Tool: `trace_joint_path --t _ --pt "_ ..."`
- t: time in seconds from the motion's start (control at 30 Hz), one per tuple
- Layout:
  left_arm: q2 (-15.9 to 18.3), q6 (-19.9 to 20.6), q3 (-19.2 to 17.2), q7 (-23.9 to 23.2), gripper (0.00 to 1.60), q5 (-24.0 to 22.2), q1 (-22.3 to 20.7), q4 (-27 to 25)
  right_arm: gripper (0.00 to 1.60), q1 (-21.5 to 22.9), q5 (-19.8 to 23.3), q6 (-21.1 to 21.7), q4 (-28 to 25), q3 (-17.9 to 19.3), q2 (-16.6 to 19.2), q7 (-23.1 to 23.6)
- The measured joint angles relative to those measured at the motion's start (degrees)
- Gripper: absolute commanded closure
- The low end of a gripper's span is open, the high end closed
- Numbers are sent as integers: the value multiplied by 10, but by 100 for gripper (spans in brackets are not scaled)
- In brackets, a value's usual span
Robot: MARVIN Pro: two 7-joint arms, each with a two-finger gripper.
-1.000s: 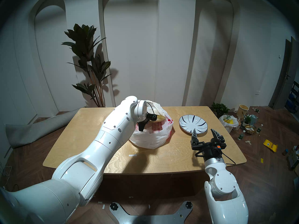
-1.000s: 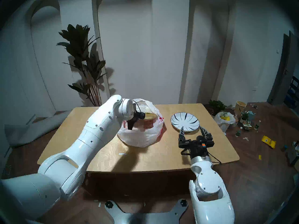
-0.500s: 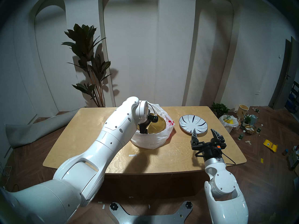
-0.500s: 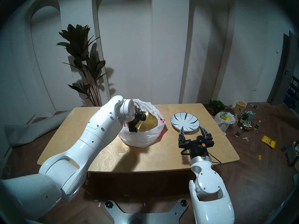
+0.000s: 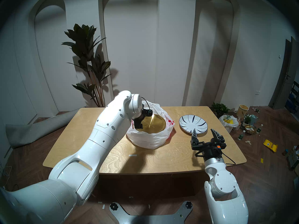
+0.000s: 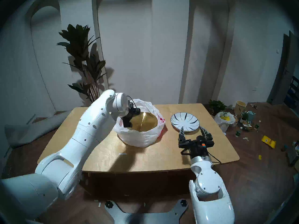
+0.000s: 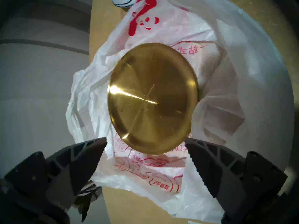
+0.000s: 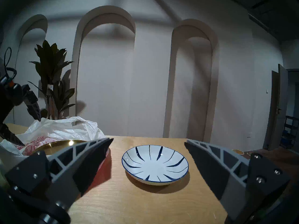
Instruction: Bag the groceries: heavy items first, fragile items on top
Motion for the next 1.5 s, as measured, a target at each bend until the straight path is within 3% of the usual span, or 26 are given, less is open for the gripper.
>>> trace_joint_path --t 0.27,0.47,0.77,1.17,1.5 --pt "41 42 -79 -44 0 -22 3 -75 0 1 0 0 1 0 0 0" --pt "78 79 -137 -80 0 -40 45 -127 0 11 -6 0 5 12 6 0" --pt "108 108 -178 -57 0 -65 115 -185 0 49 -23 1 5 37 31 9" --pt "123 126 -212 -37 0 -104 209 -281 0 99 -107 1 41 55 109 100" --pt "130 136 -235 -25 0 -127 268 -350 0 153 -193 -2 97 70 178 208"
